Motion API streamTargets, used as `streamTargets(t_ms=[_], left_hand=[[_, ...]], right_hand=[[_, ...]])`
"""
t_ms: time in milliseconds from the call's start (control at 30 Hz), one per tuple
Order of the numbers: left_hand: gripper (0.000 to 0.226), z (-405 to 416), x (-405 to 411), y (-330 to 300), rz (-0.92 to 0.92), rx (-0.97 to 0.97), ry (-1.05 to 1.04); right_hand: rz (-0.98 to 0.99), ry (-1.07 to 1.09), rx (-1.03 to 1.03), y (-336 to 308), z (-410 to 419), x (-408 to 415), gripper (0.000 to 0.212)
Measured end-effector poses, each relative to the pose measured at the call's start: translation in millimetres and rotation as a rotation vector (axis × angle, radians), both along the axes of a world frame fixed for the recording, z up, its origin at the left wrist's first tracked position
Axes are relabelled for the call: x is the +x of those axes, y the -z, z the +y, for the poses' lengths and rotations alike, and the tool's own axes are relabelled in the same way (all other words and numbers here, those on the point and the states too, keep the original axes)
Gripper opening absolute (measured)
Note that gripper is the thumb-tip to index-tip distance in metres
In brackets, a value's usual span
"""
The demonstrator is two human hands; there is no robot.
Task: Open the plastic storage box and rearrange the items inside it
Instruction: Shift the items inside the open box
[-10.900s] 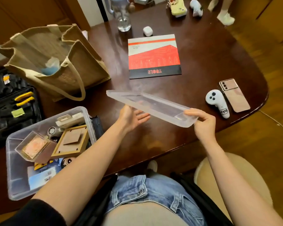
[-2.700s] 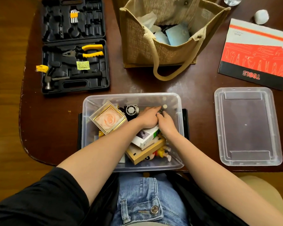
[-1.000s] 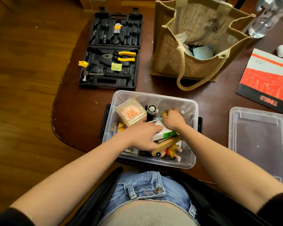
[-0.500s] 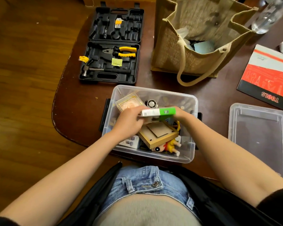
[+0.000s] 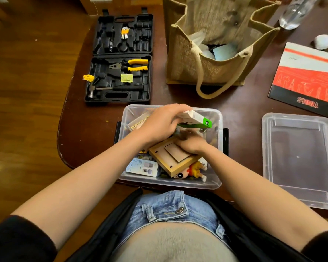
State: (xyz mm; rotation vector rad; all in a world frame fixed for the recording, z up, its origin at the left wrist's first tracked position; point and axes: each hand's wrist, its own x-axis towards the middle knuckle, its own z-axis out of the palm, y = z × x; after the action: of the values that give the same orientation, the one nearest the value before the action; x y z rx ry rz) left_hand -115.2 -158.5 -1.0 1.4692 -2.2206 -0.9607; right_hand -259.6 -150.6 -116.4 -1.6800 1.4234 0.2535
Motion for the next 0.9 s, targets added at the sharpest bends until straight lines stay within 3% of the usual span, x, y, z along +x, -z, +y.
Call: streamTargets(t_ms=[300, 567, 900], left_hand=[[0.049, -15, -29, 9, -0.598, -0.204, 0.246], [0.038, -23, -46, 4, -0.819, -0.266, 0.272], [0.026, -33, -79, -3, -0.959, -0.262, 0.311]], right_hand=[[-0.003, 0.050, -0.032, -2, 5, 0, 0.047], [0.088, 0.026, 0.022, 0, 5, 0, 0.066], [0.106, 0.050, 0.029, -2, 8, 2, 0.066]])
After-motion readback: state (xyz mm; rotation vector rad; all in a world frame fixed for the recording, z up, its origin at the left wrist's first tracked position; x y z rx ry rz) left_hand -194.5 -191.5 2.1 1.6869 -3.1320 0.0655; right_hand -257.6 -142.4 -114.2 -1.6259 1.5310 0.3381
